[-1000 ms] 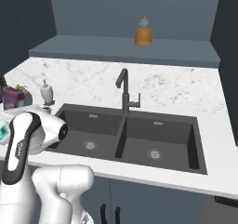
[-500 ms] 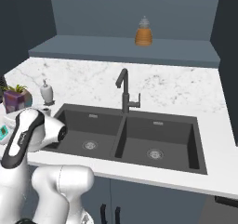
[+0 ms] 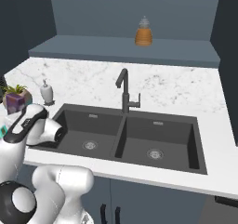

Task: Pick the cereal and place it on the digital scale for weighing, and close the cabinet.

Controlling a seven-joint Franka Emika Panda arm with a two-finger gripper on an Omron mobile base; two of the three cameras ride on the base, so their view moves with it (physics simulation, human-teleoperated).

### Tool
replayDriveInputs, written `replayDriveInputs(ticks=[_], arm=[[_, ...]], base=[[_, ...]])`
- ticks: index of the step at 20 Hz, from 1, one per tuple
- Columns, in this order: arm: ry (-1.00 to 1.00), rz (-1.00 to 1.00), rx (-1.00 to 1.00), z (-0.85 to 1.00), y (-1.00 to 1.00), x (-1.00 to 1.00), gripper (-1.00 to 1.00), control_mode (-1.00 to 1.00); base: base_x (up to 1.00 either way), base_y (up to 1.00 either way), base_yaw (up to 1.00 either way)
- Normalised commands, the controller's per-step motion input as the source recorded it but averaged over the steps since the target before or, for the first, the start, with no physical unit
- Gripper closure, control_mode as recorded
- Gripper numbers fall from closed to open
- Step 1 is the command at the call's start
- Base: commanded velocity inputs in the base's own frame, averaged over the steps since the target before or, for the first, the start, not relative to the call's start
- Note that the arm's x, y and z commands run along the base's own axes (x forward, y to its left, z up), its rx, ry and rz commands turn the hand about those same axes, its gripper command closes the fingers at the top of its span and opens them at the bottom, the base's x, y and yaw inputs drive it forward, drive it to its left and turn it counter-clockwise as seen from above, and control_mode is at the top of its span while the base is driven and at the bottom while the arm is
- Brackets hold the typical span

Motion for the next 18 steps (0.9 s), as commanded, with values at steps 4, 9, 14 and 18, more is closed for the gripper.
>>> replayDriveInputs(ticks=[4,9,14,18], arm=[[0.0,0.0,-0.02,-0.19,0.39,0.35,1.0,-1.0],[0.0,0.0,-0.04,-0.17,0.39,0.29,1.0,-1.0],[0.0,0.0,-0.03,-0.21,0.28,0.21,1.0,-1.0],[0.0,0.0,-0.03,-0.27,0.27,0.14,1.0,-1.0]], base=[[0.0,0.0,0.0],[0.0,0.0,0.0],[0.0,0.0,0.0],[0.0,0.0,0.0]])
